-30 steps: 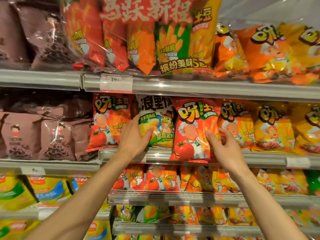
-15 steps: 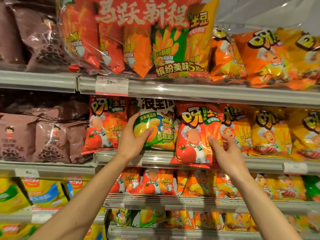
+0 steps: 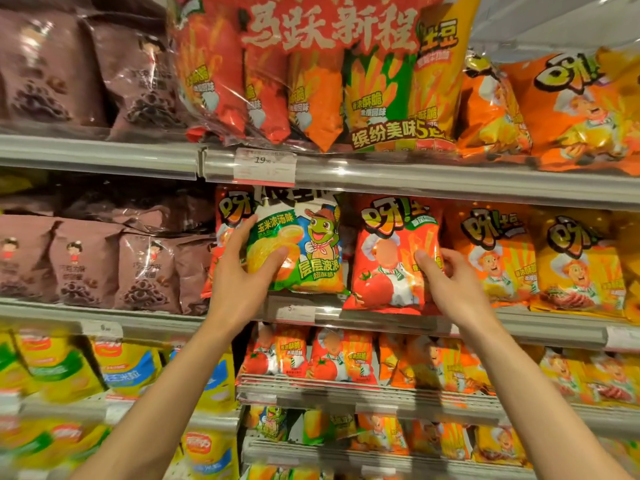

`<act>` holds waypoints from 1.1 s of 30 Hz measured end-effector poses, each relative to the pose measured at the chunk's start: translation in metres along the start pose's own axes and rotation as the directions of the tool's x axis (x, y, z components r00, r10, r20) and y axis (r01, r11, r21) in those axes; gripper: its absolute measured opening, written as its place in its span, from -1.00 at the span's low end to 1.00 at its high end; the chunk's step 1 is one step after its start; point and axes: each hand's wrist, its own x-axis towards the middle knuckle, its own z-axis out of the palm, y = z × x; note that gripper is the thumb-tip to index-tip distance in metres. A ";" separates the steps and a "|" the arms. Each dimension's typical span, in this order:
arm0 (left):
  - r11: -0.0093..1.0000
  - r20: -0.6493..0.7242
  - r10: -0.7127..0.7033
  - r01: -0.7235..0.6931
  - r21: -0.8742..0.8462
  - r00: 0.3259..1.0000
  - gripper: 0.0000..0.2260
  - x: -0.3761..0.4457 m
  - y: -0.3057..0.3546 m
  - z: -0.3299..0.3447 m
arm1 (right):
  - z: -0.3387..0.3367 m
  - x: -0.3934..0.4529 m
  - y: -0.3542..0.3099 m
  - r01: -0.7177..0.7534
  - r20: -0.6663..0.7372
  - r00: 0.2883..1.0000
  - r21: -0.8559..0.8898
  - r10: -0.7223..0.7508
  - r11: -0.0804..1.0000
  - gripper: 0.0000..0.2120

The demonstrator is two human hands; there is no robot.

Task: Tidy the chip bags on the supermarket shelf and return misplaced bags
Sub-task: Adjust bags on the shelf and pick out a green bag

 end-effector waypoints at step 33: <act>0.998 0.121 -0.051 0.048 0.030 0.991 -0.46 -0.039 -0.013 -0.012 | 0.071 -0.039 -0.036 0.015 0.335 0.939 0.175 -0.074 0.984 -0.10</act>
